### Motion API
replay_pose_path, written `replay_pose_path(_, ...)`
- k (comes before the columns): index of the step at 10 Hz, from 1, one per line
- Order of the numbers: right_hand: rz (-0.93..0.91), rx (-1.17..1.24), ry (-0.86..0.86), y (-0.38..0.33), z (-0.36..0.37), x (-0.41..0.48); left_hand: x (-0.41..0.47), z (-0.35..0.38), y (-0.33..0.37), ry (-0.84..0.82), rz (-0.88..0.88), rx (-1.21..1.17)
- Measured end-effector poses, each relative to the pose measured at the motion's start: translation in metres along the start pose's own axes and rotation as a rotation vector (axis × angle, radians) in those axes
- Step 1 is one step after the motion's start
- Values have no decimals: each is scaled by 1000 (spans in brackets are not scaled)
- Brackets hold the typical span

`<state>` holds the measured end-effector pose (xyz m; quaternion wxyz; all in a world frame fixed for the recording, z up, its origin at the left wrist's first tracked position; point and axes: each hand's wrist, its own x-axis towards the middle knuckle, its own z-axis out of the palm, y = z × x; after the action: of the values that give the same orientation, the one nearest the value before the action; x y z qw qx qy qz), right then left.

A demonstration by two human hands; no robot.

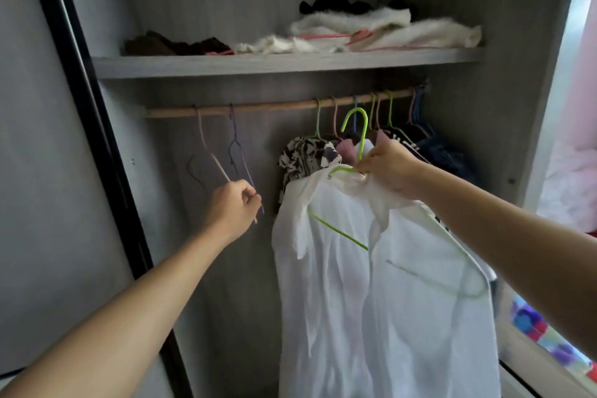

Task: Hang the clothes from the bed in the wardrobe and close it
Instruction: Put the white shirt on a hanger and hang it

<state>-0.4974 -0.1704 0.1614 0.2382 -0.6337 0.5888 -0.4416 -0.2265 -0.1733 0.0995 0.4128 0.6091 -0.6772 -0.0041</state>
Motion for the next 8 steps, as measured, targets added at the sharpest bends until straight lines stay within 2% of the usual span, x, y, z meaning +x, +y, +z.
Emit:
replay_pose_path(2,21,-160,-154,-23,48,97,41,2,-16,39,89,266)
replay_pose_path(3,-108,-478,-128,-39,77,148,67,3,-29,19,92,408)
replay_pose_path(4,-302,-1232,-78,-48,102,205,91,2,-40,6,74,537)
replay_pose_path(5,-158,-61,48,-55,103,249,105,0,-49,-8,44,647)
replay_pose_path(6,-66,-159,-69,-32,119,265,108,-1,-53,-13,-28,704)
replay_pose_path(7,-137,-374,-161,-18,136,259,108,-1,-51,-27,-81,739)
replay_pose_path(8,-231,-611,-78,-20,133,244,106,-3,-48,-16,-115,768)
